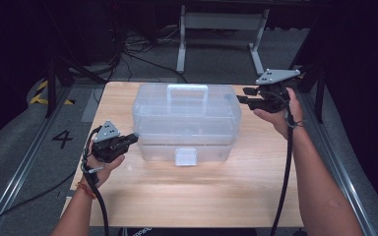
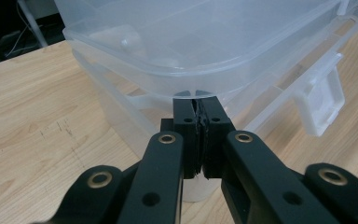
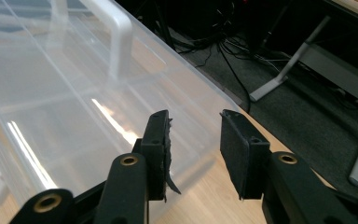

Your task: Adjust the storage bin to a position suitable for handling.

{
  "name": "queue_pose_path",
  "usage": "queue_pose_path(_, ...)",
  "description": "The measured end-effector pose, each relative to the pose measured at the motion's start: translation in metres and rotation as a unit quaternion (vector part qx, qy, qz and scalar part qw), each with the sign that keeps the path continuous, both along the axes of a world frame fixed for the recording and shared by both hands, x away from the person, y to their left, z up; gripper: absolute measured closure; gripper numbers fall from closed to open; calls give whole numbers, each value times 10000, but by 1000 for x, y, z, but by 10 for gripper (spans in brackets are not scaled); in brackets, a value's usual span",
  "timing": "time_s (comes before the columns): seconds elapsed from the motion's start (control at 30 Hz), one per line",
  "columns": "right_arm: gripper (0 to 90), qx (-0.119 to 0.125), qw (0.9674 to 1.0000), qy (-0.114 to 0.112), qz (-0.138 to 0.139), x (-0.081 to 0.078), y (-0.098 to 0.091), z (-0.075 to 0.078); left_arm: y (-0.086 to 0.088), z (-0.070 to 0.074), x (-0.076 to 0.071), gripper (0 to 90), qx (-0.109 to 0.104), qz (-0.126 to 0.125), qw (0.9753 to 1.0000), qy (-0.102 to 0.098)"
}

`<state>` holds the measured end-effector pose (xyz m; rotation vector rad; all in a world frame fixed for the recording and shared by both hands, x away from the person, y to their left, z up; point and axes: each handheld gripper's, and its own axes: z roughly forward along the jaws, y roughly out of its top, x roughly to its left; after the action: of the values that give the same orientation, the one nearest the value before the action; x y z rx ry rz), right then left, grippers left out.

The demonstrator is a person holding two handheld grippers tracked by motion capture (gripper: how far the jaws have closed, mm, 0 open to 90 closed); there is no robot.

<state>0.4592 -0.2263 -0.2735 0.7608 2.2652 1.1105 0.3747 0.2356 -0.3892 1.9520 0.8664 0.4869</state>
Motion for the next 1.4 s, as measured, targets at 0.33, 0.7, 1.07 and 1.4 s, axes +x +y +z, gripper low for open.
queue_pose_path(0.33,622,63,9999,68,90,-19,-26,-30,-1,8,2,880,101,25,9999,-45)
queue_pose_path(0.7,604,66,9993,235,268,-35,-29,-65,-3,19,7,876,217,19,9997,-86)
queue_pose_path(1.07,588,42,9991,233,354,-37,-22,-86,-3,27,11,873,264,53,9996,-104)
queue_pose_path(1.4,582,387,9985,55,377,-32,-10,-94,-3,30,14,867,273,60,9995,-125)
